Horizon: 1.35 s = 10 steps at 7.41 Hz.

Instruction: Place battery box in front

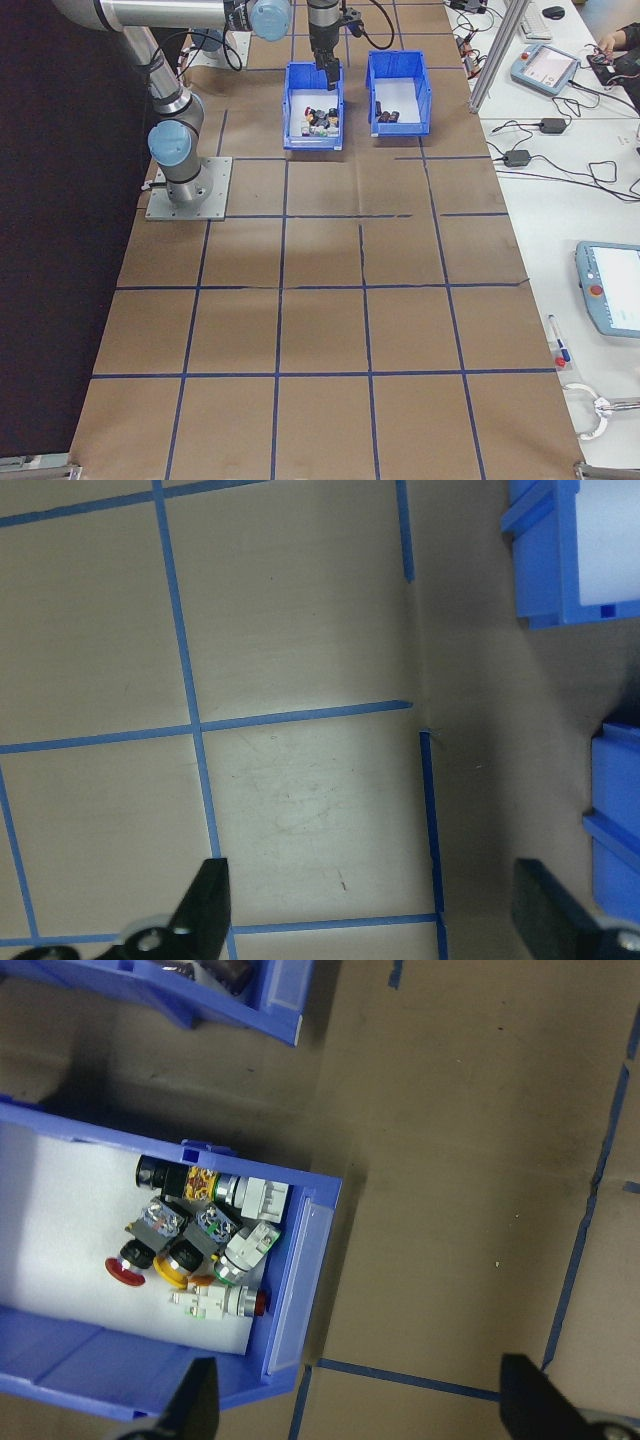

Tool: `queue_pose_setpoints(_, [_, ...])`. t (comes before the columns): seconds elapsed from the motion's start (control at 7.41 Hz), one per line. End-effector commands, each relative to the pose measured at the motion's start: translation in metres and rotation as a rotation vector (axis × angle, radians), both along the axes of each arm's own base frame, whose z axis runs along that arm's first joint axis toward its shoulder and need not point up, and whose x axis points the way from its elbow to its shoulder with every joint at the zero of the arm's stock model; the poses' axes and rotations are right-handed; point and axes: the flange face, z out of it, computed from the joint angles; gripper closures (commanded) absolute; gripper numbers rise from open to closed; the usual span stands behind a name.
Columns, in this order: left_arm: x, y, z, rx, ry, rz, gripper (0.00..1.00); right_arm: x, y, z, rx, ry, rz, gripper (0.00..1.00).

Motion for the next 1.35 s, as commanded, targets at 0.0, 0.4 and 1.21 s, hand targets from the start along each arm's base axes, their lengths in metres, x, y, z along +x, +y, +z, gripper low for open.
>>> queue_pose_setpoints(0.0, [0.001,0.004,0.007,-0.012,-0.005,-0.004,0.0,-0.003,-0.036,-0.003,0.017,-0.003,-0.171,0.0])
queue_pose_setpoints(0.4, [0.004,0.006,0.01,-0.016,-0.013,-0.004,0.0,-0.003,-0.067,-0.017,0.043,0.0,-0.172,0.0])
queue_pose_setpoints(1.21, [0.011,0.003,0.008,-0.014,-0.013,0.007,0.0,-0.007,-0.068,-0.013,0.04,0.032,-0.172,0.0])
